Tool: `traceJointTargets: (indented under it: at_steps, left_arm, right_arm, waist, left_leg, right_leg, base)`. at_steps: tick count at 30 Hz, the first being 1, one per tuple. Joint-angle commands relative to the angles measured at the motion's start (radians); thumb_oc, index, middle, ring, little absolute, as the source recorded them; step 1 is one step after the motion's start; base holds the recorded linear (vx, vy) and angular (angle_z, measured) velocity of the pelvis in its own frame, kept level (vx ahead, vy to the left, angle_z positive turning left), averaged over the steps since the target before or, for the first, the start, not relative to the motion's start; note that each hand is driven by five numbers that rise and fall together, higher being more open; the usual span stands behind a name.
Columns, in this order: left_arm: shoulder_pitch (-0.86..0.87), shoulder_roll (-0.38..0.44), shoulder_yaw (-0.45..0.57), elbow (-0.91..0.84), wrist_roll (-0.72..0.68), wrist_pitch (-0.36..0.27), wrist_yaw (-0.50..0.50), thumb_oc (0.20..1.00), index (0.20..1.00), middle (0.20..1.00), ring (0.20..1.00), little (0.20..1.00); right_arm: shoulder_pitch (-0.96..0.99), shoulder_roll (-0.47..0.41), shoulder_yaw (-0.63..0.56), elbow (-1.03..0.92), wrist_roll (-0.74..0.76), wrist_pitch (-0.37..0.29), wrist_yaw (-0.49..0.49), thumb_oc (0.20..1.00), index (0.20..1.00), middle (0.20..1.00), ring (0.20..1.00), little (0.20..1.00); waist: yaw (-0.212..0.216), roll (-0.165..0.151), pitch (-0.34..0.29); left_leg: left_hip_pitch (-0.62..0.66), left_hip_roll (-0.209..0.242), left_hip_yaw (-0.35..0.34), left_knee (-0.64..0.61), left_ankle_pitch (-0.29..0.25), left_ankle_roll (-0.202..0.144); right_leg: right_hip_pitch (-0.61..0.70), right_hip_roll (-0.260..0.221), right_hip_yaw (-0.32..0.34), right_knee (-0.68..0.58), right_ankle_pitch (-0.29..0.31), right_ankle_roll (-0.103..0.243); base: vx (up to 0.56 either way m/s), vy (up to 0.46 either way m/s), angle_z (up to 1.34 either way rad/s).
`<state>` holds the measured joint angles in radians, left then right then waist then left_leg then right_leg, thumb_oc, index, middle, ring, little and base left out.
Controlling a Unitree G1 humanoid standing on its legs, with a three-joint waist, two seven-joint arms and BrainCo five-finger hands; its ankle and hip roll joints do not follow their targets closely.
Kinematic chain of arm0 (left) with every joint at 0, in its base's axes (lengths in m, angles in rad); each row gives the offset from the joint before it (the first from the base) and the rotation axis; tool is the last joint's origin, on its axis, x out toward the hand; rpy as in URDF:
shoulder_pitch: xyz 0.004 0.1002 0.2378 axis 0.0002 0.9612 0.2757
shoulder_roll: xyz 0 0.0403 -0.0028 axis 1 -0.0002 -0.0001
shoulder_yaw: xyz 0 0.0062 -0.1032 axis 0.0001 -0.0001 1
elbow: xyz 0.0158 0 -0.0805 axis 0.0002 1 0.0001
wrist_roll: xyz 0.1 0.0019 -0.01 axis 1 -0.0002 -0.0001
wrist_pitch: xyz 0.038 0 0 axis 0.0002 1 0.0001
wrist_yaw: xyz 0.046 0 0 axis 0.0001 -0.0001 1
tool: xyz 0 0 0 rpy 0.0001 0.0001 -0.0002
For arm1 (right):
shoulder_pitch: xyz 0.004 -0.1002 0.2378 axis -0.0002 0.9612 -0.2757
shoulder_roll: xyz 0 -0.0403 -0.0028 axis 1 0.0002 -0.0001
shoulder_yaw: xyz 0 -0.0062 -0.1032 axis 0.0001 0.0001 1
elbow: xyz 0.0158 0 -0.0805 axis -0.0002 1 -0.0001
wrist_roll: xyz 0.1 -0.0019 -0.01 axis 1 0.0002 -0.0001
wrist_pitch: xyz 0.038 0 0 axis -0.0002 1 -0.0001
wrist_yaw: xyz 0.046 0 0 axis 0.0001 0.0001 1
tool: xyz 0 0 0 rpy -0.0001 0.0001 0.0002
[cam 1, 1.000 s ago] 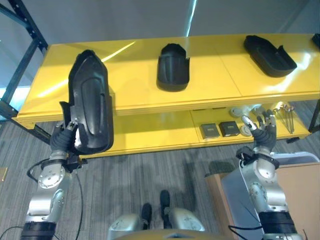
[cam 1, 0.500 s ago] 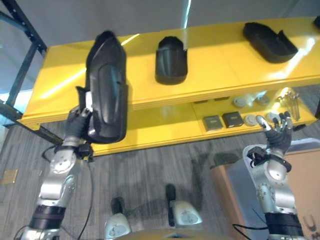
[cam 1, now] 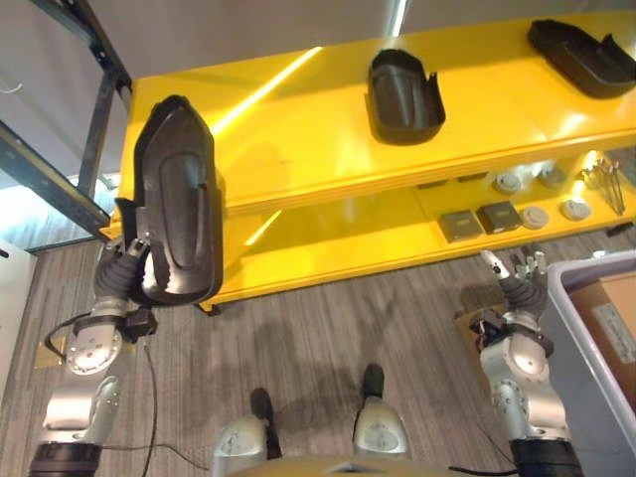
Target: Move parts from the plastic box to the shelf.
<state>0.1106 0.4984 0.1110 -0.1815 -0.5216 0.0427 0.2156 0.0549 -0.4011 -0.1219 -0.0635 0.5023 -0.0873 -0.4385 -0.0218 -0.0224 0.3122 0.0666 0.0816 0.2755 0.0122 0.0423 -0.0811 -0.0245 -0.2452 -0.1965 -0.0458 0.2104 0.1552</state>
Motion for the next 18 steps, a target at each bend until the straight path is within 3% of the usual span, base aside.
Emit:
traceJointTargets:
  at_steps: [1,12,18]
  left_arm:
    - [-0.077,-0.011,0.001,-0.063,0.016,-0.078,0.009,0.2,0.2,0.2,0.2,0.2]
    - [-0.091,0.029,0.029,-0.037,0.079,-0.032,-0.007,0.2,0.2,0.2,0.2,0.2]
    - [-0.243,0.13,0.02,0.141,0.123,0.034,0.087,0.2,0.2,0.2,0.2,0.2]
  right_arm:
    - [-0.062,-0.066,-0.009,-0.032,-0.029,-0.044,-0.025,1.0,1.0,1.0,1.0,1.0]
    - [-0.036,-0.08,-0.012,-0.033,-0.006,0.0,-0.024,1.0,1.0,1.0,1.0,1.0]
    - [-0.041,-0.12,0.029,0.023,0.0,0.035,0.004,1.0,1.0,1.0,1.0,1.0]
  waist:
    - [-0.005,0.027,-0.058]
    - [-0.005,0.027,-0.09]
    - [-0.052,0.045,-0.097]
  left_leg:
    - [-0.037,0.062,-0.059,0.002,-0.014,0.02]
    - [-0.027,0.092,-0.062,-0.027,0.014,-0.006]
    - [-0.023,0.1,-0.039,-0.02,0.023,-0.012]
  right_leg:
    - [0.025,0.018,-0.005,0.064,-0.118,0.034]
    - [0.059,0.043,-0.01,0.023,-0.122,0.023]
    - [0.044,0.04,0.007,0.051,-0.133,0.025]
  base:
    - [-0.04,-0.086,0.09]
    - [0.06,-0.049,0.03]
    - [0.1,0.04,-0.01]
